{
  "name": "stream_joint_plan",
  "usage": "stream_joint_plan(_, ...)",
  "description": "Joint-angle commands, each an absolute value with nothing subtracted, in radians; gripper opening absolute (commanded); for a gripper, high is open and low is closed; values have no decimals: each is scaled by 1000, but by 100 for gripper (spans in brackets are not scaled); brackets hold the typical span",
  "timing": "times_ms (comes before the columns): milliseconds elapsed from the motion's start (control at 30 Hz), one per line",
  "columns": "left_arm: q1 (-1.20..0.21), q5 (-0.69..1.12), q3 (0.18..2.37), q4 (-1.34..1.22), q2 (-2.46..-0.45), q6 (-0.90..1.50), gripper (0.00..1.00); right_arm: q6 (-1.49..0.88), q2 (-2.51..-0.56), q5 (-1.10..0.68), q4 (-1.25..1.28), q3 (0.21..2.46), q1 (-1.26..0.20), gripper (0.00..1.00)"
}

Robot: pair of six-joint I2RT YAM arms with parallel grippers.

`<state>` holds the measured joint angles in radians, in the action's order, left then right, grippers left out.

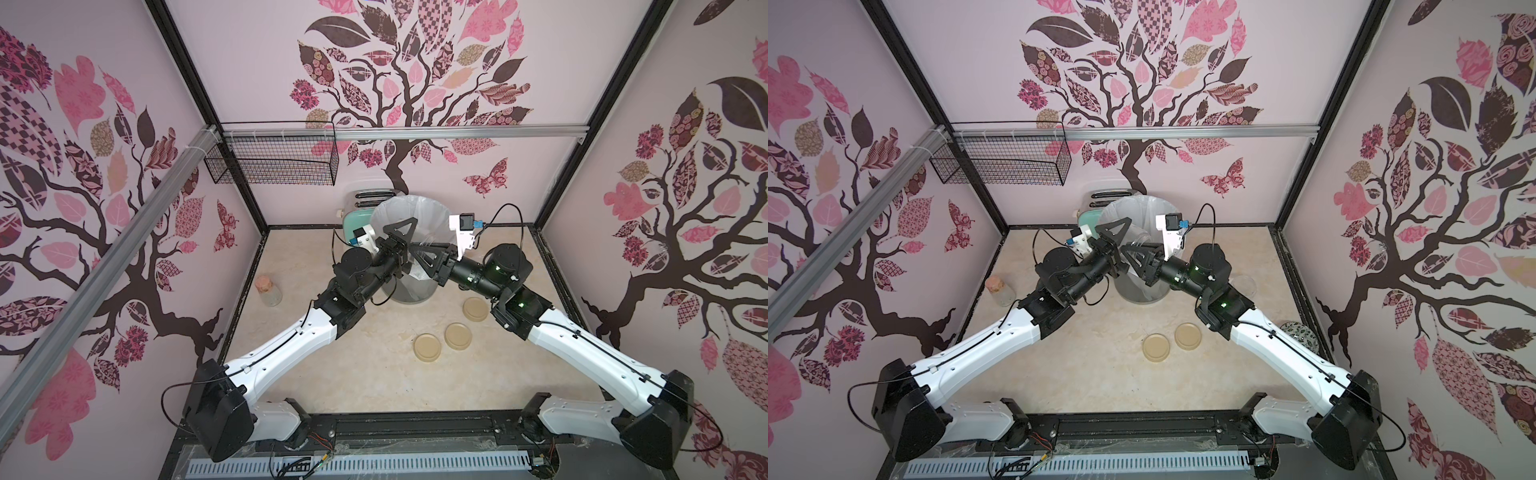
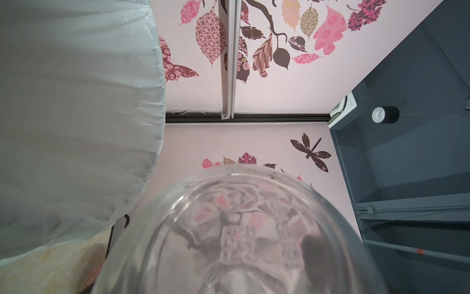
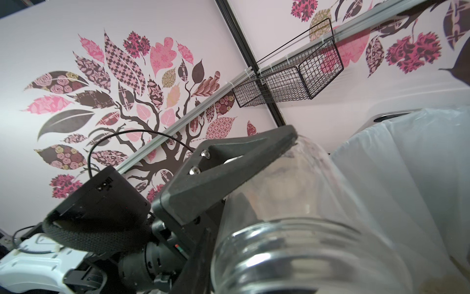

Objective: Empty moldy rice from jars
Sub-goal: Place the jar at the center of the board.

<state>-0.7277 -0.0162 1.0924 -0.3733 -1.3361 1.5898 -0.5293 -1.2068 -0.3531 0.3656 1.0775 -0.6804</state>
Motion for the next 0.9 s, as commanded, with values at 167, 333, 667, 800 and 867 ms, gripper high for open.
stream_joint_plan(167,-738,-20,1125,-455,-1331,1557,78,-558,-1214,-312,438,1065,-687,5)
stream_joint_plan(333,-738,-21,1119,-450,-1325,1555,83,-576,-1219,-303,454,1057,-687,0)
stream_joint_plan(667,-732,-103,1089,-377,-1265,1537,97,-563,-1212,-276,431,1059,-686,0)
stream_joint_plan(800,-715,-98,1074,-371,-1259,1562,98,-560,-1212,-279,428,1068,-688,0)
stream_joint_plan(867,-708,-101,1068,-370,-1252,1562,98,-558,-1210,-279,423,1072,-687,0)
